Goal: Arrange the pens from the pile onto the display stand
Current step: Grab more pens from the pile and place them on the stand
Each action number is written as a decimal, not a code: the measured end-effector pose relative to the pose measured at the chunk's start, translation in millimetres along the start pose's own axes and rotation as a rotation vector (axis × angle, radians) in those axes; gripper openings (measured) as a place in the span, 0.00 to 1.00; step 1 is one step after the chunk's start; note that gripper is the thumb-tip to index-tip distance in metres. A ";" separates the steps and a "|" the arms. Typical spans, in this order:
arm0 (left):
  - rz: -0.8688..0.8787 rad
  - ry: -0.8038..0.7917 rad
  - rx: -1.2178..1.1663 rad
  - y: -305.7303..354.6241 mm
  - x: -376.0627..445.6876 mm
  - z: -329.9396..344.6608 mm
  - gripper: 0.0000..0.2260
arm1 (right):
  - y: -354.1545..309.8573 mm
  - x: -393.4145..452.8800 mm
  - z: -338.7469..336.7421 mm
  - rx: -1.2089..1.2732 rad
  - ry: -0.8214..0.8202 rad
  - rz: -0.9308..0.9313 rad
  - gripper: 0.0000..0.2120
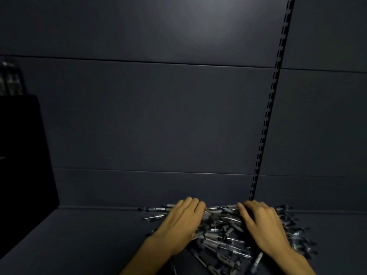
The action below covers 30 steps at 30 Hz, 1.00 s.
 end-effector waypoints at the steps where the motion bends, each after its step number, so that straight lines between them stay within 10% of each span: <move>1: -0.022 0.001 -0.010 -4.8 0.2 0.2 0.17 | -0.9 0.1 -0.8 0.003 0.002 -0.001 0.18; 16: -0.517 0.244 -0.871 -74.5 -1.9 -4.6 0.10 | -28.2 13.4 -20.2 0.056 0.034 -0.003 0.14; 25: -0.684 0.325 -1.252 -85.4 -2.1 7.7 0.11 | -145.7 74.3 -34.9 0.640 -0.132 -0.079 0.20; 30: -0.793 0.415 -1.354 -96.0 -6.9 5.4 0.12 | -196.7 93.8 -31.6 0.540 -0.081 -0.287 0.17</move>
Point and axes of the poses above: each hand's wrist, its own x-axis towards the middle knuckle, its own z-axis out of the palm, y = z × x, the point moved 8 cm from there along x, towards the middle knuckle, and after that the axes turned 5 degrees about -z, right-handed, at the moved point
